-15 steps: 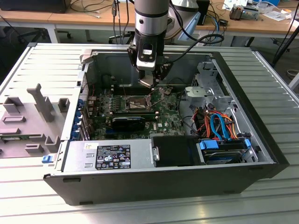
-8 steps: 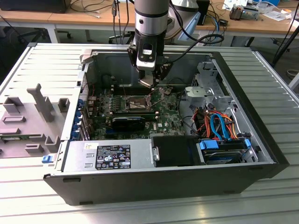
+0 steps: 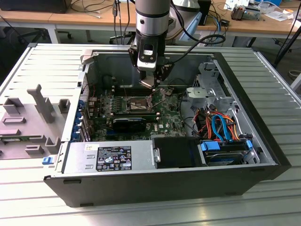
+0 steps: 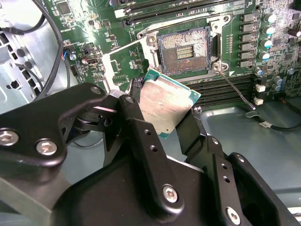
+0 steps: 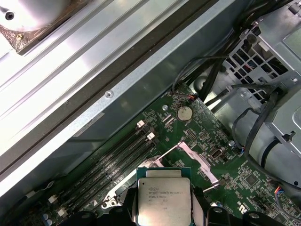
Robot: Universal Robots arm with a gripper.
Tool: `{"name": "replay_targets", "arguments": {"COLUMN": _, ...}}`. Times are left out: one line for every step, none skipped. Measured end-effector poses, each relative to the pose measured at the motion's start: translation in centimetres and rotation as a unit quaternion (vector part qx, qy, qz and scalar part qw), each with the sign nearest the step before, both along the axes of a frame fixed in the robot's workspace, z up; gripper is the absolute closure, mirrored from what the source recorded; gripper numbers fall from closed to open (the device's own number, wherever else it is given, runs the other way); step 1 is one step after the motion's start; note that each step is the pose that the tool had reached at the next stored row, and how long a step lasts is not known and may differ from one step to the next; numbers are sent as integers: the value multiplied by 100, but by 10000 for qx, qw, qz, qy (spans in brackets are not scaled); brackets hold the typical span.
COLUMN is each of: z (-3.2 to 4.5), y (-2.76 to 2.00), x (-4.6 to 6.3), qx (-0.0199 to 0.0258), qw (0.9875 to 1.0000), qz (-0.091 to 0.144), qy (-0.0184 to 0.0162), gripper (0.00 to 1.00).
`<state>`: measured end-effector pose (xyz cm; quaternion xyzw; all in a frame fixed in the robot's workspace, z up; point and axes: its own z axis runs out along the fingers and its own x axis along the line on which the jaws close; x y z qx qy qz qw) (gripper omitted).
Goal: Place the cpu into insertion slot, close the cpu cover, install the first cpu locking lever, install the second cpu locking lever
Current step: 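Place the cpu into insertion slot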
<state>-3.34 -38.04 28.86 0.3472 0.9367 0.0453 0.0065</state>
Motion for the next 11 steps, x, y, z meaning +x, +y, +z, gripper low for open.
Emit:
{"name": "replay_targets", "arguments": {"z": 0, "y": 0, "x": 0, "qx": 0, "qw": 10000, "qz": -2, "qy": 0, "gripper": 45}}
{"name": "replay_targets", "arguments": {"z": 0, "y": 0, "x": 0, "qx": 0, "qw": 10000, "qz": -7, "qy": 0, "gripper": 45}}
{"name": "replay_targets", "arguments": {"z": 0, "y": 0, "x": 0, "qx": 0, "qw": 10000, "qz": -10, "qy": 0, "gripper": 45}}
{"name": "replay_targets", "arguments": {"z": -1, "y": 0, "x": 0, "qx": 0, "qw": 10000, "qz": -12, "qy": 0, "gripper": 45}}
{"name": "replay_targets", "arguments": {"z": -1, "y": 0, "x": 0, "qx": 0, "qw": 10000, "qz": -15, "qy": 0, "gripper": 45}}
{"name": "replay_targets", "arguments": {"z": -1, "y": 0, "x": 0, "qx": 0, "qw": 10000, "qz": -19, "qy": 0, "gripper": 45}}
{"name": "replay_targets", "arguments": {"z": -1, "y": 0, "x": 0, "qx": 0, "qw": 10000, "qz": -22, "qy": 0, "gripper": 45}}
{"name": "replay_targets", "arguments": {"z": -1, "y": 0, "x": 0, "qx": 0, "qw": 10000, "qz": -26, "qy": 0, "gripper": 45}}
{"name": "replay_targets", "arguments": {"z": -1, "y": 0, "x": 0, "qx": 0, "qw": 10000, "qz": -28, "qy": 0, "gripper": 45}}
{"name": "replay_targets", "arguments": {"z": -2, "y": 0, "x": 0, "qx": 0, "qw": 10000, "qz": -30, "qy": 0, "gripper": 45}}
{"name": "replay_targets", "arguments": {"z": -2, "y": 0, "x": 0, "qx": 0, "qw": 10000, "qz": -33, "qy": 0, "gripper": 45}}
